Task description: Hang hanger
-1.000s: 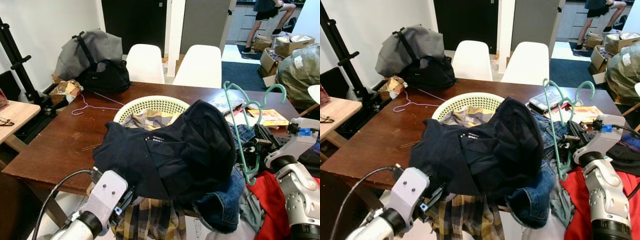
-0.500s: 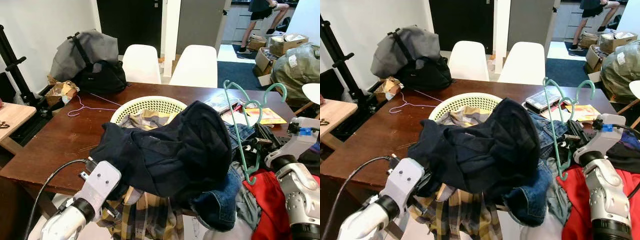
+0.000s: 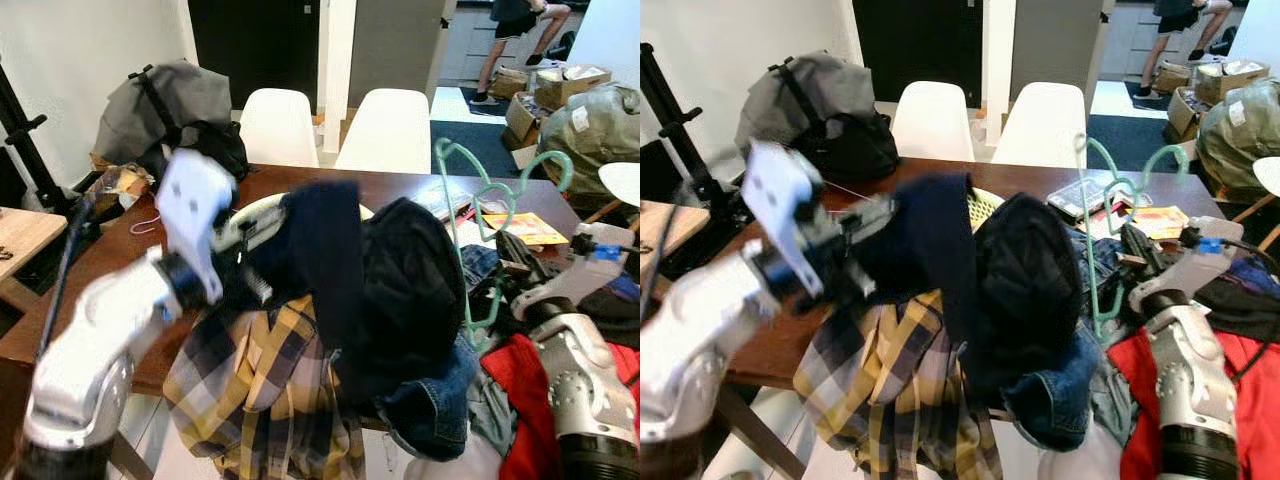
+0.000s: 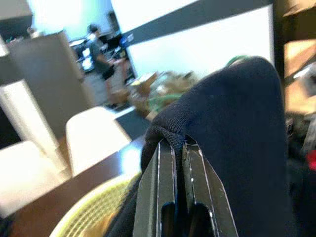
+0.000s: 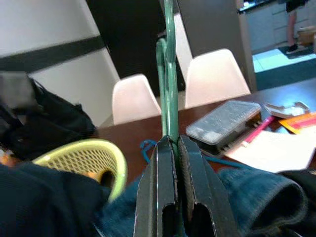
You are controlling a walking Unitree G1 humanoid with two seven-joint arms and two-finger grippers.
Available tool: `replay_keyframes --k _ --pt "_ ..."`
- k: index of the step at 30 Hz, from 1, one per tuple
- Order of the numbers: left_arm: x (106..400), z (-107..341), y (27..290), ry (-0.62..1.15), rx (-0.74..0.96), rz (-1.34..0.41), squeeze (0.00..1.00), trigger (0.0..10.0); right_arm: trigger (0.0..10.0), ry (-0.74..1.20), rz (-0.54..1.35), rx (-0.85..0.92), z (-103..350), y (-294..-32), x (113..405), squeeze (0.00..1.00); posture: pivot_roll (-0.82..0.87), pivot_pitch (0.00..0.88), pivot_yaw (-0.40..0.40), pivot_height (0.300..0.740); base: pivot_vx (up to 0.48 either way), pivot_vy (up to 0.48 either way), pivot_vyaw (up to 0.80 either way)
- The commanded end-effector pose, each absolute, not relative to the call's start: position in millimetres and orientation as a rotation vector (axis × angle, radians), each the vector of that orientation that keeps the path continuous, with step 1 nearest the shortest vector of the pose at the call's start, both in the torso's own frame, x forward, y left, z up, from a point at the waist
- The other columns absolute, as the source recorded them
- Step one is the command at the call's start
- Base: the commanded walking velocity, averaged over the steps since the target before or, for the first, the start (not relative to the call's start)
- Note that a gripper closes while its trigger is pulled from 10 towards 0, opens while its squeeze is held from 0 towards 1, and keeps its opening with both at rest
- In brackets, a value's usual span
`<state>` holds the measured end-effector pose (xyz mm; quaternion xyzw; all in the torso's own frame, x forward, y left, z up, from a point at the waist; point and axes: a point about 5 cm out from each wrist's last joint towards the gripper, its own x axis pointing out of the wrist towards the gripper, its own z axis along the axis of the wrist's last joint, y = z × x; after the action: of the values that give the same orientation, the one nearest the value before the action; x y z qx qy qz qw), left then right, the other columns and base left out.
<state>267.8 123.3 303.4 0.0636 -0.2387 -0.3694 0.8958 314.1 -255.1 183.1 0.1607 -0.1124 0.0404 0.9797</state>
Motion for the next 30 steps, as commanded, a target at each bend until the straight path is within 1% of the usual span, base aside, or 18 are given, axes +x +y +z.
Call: replay_keyframes --k 1,3,5,16,19,21,26,30 --pt "269.4 305.0 123.1 -0.494 0.115 -0.777 0.00 10.0 10.0 -0.246 0.099 0.343 187.9 -250.1 315.3 0.00 -0.07 0.000 0.001 0.740 -0.326 0.000 0.00" --pt "270.1 326.0 109.5 -0.583 0.080 -0.822 0.00 10.0 10.0 -0.276 0.137 0.381 192.4 -240.8 317.1 0.00 -0.08 0.000 0.008 0.740 -0.437 0.000 0.00" --pt "268.9 335.6 103.0 -0.612 0.053 -0.860 0.00 10.0 10.0 -0.309 0.163 0.417 199.0 -237.9 316.8 0.00 -0.08 0.000 0.010 0.740 -0.439 0.000 0.00" --pt "265.3 348.0 99.6 -0.639 0.017 -0.912 0.00 10.0 10.0 -0.400 0.246 0.502 213.8 -232.9 311.5 0.00 -0.07 0.000 0.016 0.740 -0.452 0.000 0.00" --pt "262.6 362.4 98.9 -0.695 -0.025 -0.936 0.00 10.0 10.0 -0.446 0.280 0.528 222.3 -231.0 308.9 0.00 -0.08 0.000 0.019 0.740 -0.459 0.000 0.00" --pt "262.6 362.4 98.9 -0.695 -0.025 -0.936 0.00 10.0 10.0 -0.446 0.280 0.528 222.3 -231.0 308.9 0.00 -0.08 0.000 0.019 0.740 -0.461 0.000 0.00" --pt "259.4 384.6 99.6 -0.774 -0.089 -0.959 0.00 10.0 10.0 -0.486 0.274 0.548 229.7 -237.1 306.0 0.00 -0.09 0.000 0.025 0.740 -0.460 0.000 0.00" --pt "258.4 390.6 98.2 -0.797 -0.111 -0.974 0.00 10.0 10.0 -0.472 0.246 0.544 225.6 -242.9 305.0 0.00 -0.09 0.000 0.030 0.740 -0.460 0.000 0.00"
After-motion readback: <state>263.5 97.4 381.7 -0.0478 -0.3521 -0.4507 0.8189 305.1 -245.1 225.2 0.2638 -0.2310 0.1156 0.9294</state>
